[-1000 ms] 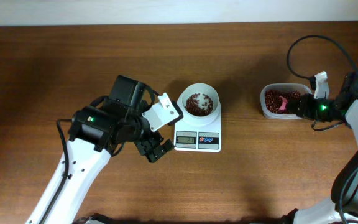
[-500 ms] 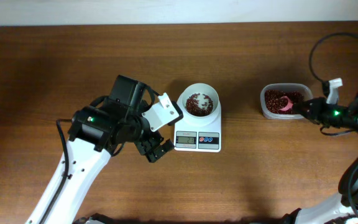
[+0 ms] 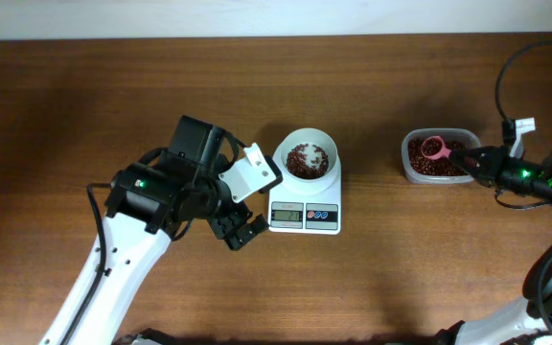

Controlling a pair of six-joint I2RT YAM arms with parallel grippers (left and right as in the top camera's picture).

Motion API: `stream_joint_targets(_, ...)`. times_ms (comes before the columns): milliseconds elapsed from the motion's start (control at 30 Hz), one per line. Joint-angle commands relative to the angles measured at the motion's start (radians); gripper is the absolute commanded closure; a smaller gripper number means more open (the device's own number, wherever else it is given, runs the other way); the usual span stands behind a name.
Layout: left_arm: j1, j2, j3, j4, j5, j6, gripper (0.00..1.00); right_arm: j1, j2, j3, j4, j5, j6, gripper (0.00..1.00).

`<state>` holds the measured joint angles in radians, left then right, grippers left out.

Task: Scoop and weigh 50g on scale
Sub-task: 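Dip the pink scoop into the bean tub and scoop beans, then carry the filled scoop left with the right gripper over the bowl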

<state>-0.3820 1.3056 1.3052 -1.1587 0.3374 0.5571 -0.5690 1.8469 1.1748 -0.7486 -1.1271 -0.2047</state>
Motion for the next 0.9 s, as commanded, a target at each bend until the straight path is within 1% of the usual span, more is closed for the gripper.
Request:
stream_joint_targets(0, 0.003, 0.005, -0.003, 0.002, 0.014, 0.012, 0.01, -0.001, 0.011, -0.010, -0.021, -0.044, 0.003, 0.96)
stream_joint_targets(400, 0.003, 0.005, -0.003, 0.002, 0.015, 0.012, 0.01, -0.001, 0.011, -0.010, -0.082, -0.064, 0.002, 0.96)
stream_joint_targets(533, 0.003, 0.005, -0.003, 0.002, 0.014, 0.012, 0.01, -0.001, 0.011, -0.010, -0.085, -0.125, 0.002, 0.96)
stream_joint_targets(867, 0.003, 0.005, -0.003, 0.002, 0.014, 0.012, 0.01, -0.001, 0.011, -0.010, -0.086, -0.125, -0.009, 0.96)
